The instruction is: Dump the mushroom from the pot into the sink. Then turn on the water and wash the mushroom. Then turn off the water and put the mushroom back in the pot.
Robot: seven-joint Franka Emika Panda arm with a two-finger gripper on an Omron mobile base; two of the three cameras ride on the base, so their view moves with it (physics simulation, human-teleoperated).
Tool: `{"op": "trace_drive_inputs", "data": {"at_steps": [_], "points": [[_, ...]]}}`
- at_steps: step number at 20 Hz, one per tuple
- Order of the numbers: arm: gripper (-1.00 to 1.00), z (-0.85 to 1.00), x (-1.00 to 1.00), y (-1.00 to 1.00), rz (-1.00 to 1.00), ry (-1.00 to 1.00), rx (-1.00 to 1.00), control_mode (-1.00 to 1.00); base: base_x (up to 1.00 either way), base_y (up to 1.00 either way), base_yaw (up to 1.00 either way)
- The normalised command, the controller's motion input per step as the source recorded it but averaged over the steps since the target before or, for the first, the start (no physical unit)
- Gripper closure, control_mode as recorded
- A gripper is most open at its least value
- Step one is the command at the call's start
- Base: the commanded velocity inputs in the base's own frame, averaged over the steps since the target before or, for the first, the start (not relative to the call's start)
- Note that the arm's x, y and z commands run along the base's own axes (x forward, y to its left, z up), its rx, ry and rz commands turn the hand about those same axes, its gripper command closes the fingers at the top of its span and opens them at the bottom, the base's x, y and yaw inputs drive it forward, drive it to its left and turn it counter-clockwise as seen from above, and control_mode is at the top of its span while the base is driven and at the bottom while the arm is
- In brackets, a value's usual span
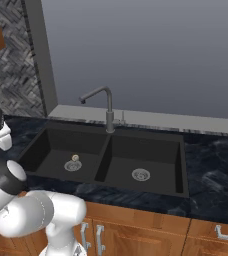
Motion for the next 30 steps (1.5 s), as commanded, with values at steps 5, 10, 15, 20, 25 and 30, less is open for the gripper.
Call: {"op": "trace_drive_inputs", "data": {"at_steps": [5,10,15,20,25,30], "points": [[1.0,-0.31,0.0,0.15,0.0,0.0,0.0,-1.0,0.0,0.0,0.0],[1.0,-0.25,0.04,0.15,0.0,0.0,0.0,-1.0,0.0,0.0,0.0],[1.0,-0.28,0.12,0.11,0.0,0.0,0.0,-1.0,0.0,0.0,0.0],[1.0,-0.27,0.13,0.07,0.0,0.0,0.0,-1.0,0.0,0.0,0.0],[1.0,-0.29,0.11,0.04,0.0,0.0,0.0,-1.0,0.0,0.0,0.0],[1.0,-0.27,0.08,0.05,0.0,0.0,0.0,-1.0,0.0,0.0,0.0]]}}
